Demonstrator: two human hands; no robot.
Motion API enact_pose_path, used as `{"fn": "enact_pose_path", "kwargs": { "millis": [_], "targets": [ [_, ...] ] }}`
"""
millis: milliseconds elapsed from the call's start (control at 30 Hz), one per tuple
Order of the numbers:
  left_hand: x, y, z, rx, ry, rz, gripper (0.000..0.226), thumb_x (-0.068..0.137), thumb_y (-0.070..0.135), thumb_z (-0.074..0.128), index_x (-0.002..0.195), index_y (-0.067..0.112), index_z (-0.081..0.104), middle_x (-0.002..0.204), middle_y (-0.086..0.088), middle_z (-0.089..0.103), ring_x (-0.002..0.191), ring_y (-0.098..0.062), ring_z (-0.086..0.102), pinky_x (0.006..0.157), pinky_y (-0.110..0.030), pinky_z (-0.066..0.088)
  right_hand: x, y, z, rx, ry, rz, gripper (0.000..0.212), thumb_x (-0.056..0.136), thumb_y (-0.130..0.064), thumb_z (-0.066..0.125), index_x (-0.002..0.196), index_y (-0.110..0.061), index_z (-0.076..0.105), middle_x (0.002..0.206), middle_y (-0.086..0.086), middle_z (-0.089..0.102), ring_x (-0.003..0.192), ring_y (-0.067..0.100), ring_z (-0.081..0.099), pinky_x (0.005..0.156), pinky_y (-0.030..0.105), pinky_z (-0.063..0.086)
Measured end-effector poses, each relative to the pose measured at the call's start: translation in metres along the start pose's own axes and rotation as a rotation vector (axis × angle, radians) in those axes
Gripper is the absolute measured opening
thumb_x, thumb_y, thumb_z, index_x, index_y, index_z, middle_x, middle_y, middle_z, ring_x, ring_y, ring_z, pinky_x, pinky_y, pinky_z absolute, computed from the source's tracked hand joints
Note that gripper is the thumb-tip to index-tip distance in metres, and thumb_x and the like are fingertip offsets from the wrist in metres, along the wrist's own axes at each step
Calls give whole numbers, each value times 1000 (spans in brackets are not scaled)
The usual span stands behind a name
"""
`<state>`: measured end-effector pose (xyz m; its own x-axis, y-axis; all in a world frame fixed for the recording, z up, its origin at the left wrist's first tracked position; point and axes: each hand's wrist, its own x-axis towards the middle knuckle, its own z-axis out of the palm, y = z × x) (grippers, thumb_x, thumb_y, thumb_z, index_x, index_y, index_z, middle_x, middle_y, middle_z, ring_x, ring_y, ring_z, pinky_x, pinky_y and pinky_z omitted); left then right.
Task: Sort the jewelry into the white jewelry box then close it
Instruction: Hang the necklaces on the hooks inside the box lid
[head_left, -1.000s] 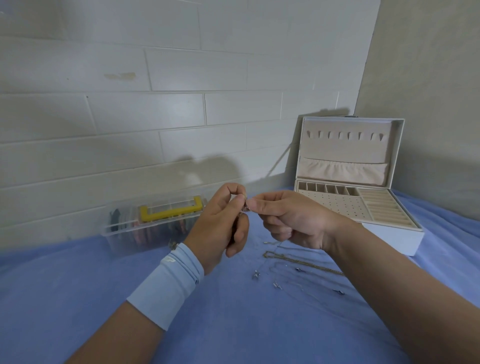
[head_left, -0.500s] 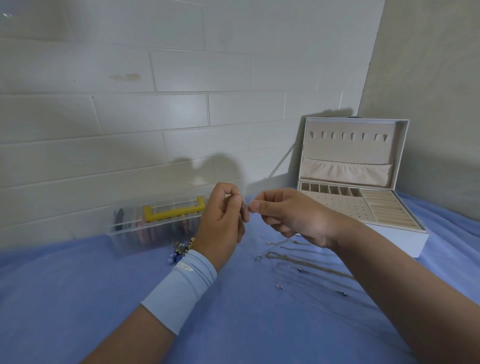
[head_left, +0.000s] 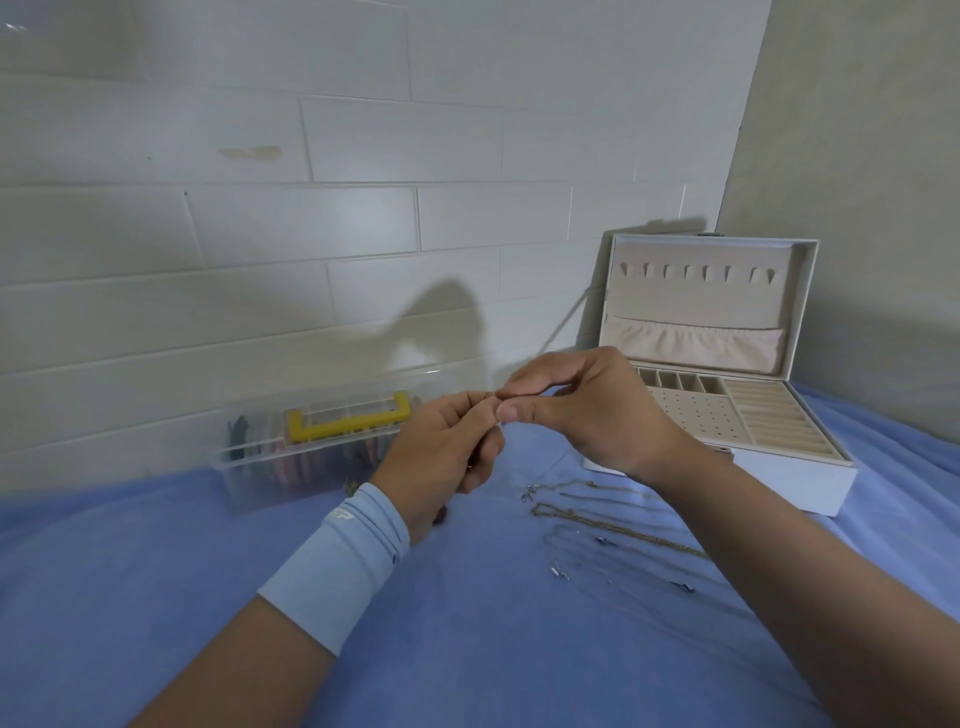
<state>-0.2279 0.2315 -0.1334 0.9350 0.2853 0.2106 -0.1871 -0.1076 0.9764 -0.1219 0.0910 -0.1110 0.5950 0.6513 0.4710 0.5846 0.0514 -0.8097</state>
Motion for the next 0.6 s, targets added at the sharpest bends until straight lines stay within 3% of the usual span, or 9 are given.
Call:
{"fn": "enact_pose_path", "kwargs": {
  "millis": [133,300,400,500,600],
  "targets": [
    [-2,1,-1,-47,-28,-64,28,105,17,42,88,12,64,50,5,47,39,-10,32,40,-19,23,-1,0,0,-97,-9,-72,7,77,-10,85,80,-13,80,83,-2,75,80,10,69,79,20,49],
    [0,1,-2,-21,21,-70,22,104,18,45,99,9,64,55,4,51,41,-11,33,41,-18,26,-2,-6,2,-229,1,-14,8,85,-22,81,79,-19,76,73,-16,71,62,-2,59,69,10,39],
    [0,2,0,28,66,-17,24,103,17,47,85,11,61,53,2,51,42,-13,33,44,-21,27,-3,-4,-1,-225,-44,68,11,91,-24,75,85,-16,74,52,-26,59,46,-1,51,53,7,37],
    [1,2,2,-13,105,8,26,103,13,45,79,12,55,49,1,45,41,-14,29,43,-23,25,-1,-3,-2,-112,-47,123,9,96,-22,68,94,-16,74,72,-14,71,56,6,48,57,17,41],
    [1,3,0,-78,60,-22,26,104,15,45,82,11,59,47,3,40,37,-11,27,41,-22,21,-2,-4,0,43,-70,111,17,91,-10,73,107,-12,76,87,-2,78,76,2,67,72,11,47]
  ]
}}
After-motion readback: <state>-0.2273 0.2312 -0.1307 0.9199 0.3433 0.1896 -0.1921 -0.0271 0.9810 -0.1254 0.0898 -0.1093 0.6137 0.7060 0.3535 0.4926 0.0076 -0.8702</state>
